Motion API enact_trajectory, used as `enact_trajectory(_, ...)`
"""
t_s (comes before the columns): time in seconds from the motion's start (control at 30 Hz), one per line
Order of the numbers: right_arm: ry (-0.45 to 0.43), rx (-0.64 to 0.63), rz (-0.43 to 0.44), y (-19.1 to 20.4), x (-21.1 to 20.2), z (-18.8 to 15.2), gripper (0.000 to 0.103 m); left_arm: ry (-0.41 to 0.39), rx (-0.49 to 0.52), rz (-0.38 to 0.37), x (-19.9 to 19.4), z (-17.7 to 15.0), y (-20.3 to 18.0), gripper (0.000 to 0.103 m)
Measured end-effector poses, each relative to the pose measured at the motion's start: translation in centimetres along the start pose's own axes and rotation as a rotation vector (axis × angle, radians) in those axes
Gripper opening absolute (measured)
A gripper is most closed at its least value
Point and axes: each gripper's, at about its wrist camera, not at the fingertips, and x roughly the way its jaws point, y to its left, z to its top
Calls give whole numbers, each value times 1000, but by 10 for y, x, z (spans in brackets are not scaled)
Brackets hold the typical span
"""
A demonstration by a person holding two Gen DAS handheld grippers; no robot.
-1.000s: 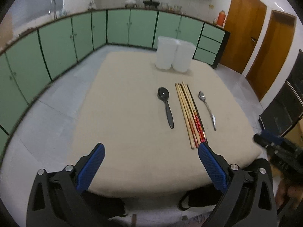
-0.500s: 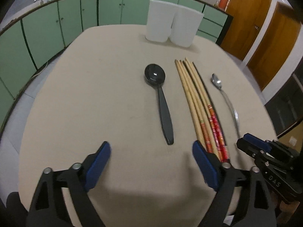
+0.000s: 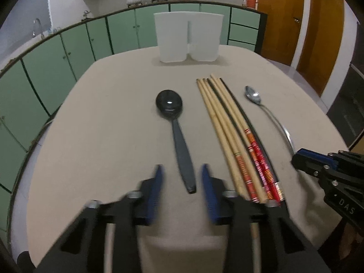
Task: Organize utensils
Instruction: 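Grasp the black spoon with the left tool while the right tool grasps the silver spoon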
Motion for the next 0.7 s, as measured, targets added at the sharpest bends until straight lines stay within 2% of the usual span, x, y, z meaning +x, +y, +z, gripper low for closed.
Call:
enact_trajectory(0.03,-4,3,0,-1,-2,2,9,5,-10,-14,1,3,1,13)
enact_trajectory(0.17,-42,18,9,-2,-16,13,8,7,-59,-73,-8,12,14,13)
enact_trajectory(0.4,-134,22,22,1,-48,36,6,-53,-82,-88,-42,26,30,12)
enact_trajectory(0.5,-163,22,30,2,-55,46,1,-96,-87,-91,-50,36,34,12)
enact_trajectory(0.7,-181,4,32,3,-57,66,0,-140,-79,-97,-63,53,43,12)
